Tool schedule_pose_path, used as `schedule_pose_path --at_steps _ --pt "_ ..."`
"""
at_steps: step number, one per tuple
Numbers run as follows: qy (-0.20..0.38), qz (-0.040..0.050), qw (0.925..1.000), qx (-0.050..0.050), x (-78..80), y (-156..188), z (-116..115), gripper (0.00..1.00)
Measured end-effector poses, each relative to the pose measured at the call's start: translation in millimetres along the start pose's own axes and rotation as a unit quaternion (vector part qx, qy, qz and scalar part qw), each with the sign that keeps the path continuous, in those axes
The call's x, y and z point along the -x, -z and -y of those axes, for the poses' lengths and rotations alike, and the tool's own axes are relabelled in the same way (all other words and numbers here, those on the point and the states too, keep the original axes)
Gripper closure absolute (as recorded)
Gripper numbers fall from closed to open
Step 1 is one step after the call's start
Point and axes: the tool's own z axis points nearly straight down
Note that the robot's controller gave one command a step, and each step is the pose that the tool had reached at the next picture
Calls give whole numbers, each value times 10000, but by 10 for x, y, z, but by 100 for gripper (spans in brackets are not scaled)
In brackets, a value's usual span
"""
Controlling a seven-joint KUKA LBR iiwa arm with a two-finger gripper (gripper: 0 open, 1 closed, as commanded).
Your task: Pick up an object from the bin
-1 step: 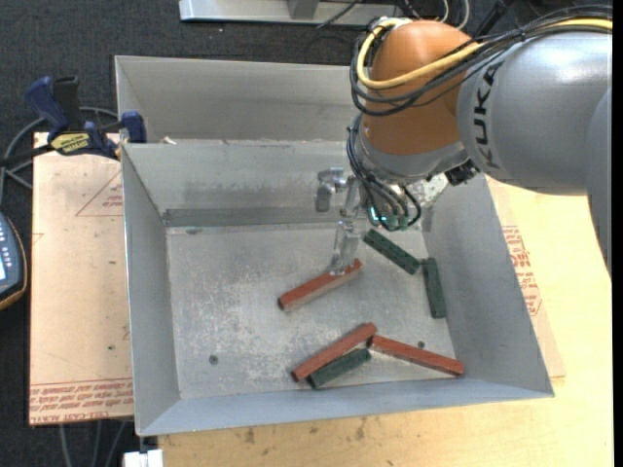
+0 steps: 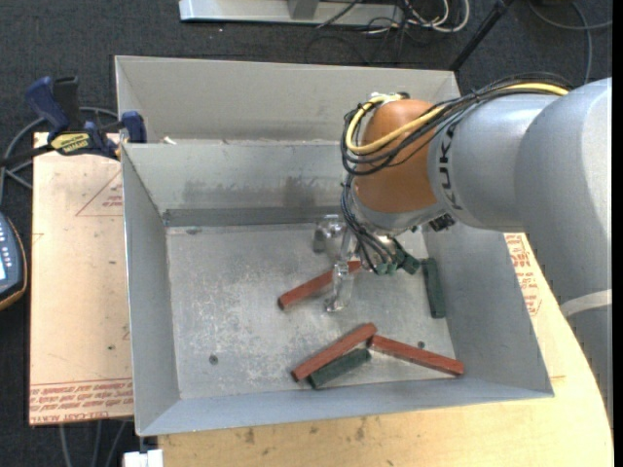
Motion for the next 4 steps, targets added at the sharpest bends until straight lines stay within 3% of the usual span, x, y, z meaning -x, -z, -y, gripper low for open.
schedule_pose_path --at_steps 1,2,3,4 --pt "4 32 10000 6 17 53 -9 100" --pt "582 91 9983 -3 111 1520 -23 100" --pt "580 48 9983 3 95 1468 -22 0" --pt "-331 0 9995 3 -38 206 301 0"
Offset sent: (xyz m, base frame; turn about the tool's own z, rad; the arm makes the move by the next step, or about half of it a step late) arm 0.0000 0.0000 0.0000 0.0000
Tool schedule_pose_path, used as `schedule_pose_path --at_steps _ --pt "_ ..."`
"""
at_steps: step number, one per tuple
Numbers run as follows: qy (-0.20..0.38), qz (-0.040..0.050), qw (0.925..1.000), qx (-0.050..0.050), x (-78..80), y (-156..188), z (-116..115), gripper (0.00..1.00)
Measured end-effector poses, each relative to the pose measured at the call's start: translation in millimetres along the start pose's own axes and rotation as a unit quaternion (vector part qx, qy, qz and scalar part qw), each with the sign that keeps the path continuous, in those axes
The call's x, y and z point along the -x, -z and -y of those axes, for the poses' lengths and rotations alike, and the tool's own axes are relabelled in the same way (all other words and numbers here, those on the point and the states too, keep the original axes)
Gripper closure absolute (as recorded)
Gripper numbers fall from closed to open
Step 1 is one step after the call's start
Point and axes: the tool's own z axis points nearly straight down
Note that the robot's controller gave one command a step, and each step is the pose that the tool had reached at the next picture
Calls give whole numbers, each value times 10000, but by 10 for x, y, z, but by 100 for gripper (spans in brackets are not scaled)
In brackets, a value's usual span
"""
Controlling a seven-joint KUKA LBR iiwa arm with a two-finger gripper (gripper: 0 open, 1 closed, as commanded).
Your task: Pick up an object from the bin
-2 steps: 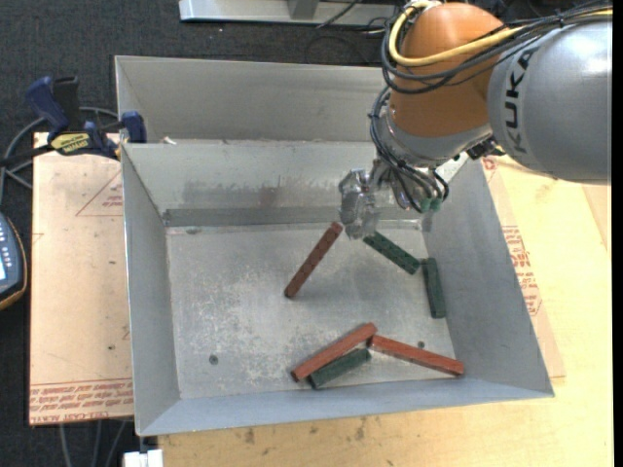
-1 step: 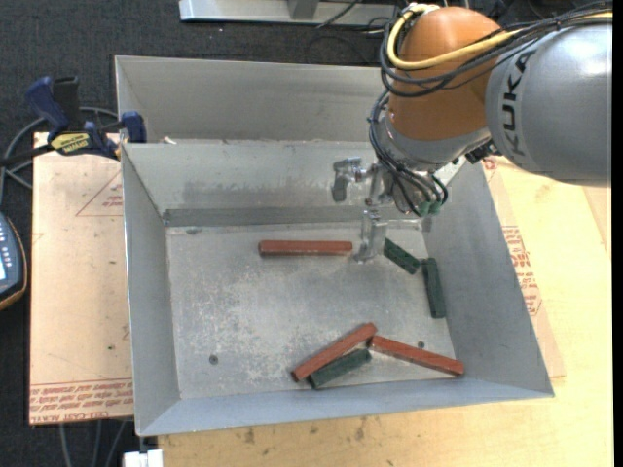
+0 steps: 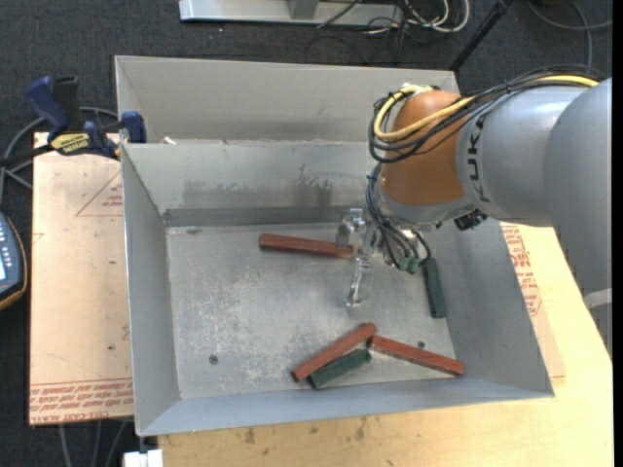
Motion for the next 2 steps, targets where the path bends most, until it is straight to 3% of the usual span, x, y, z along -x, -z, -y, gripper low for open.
schedule_pose_path --at_steps 1,2 --pt "-485 57 9988 11 187 -149 -342 0" --pt "-488 53 9988 8 188 -135 -334 100"
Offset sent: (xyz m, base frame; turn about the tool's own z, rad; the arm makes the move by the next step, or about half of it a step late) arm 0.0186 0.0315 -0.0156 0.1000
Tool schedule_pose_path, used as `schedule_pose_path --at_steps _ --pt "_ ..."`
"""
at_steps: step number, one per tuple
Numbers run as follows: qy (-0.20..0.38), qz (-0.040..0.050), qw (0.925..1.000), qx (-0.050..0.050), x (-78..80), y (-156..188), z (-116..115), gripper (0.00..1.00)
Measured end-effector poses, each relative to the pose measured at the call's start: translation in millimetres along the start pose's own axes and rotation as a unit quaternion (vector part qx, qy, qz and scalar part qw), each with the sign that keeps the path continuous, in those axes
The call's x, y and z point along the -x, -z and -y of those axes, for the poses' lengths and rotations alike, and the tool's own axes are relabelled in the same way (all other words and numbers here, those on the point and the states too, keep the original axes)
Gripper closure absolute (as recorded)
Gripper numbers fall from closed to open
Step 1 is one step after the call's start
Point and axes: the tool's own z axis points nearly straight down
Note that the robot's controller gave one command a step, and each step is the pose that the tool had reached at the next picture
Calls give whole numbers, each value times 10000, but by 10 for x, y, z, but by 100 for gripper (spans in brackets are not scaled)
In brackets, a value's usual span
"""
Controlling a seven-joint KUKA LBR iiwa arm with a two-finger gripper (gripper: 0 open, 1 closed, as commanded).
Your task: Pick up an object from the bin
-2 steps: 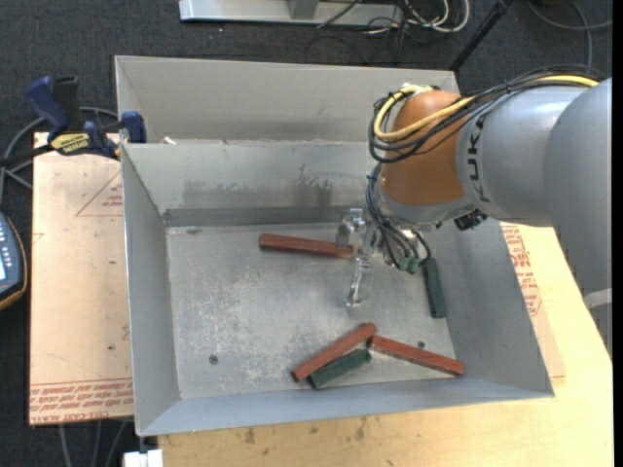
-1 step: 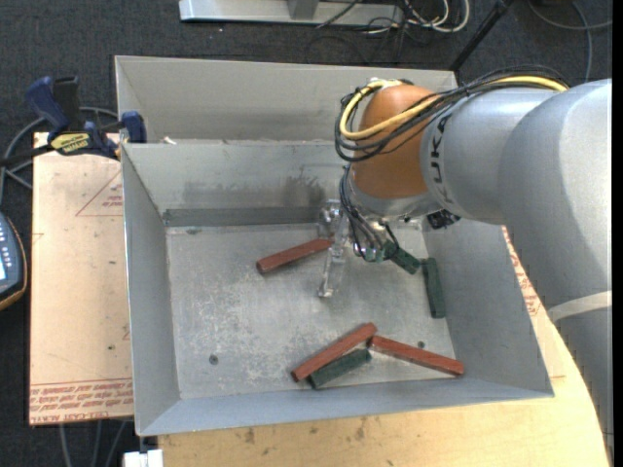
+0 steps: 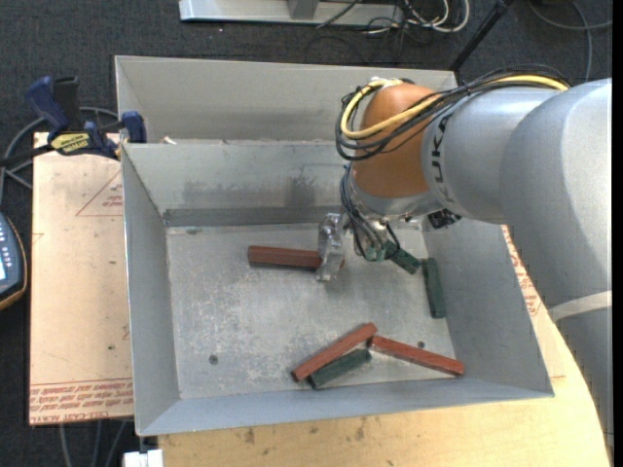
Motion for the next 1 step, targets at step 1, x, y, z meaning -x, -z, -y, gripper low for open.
schedule_pose_path --at_steps 1 --pt "1278 29 9918 4 -157 1545 -347 100"
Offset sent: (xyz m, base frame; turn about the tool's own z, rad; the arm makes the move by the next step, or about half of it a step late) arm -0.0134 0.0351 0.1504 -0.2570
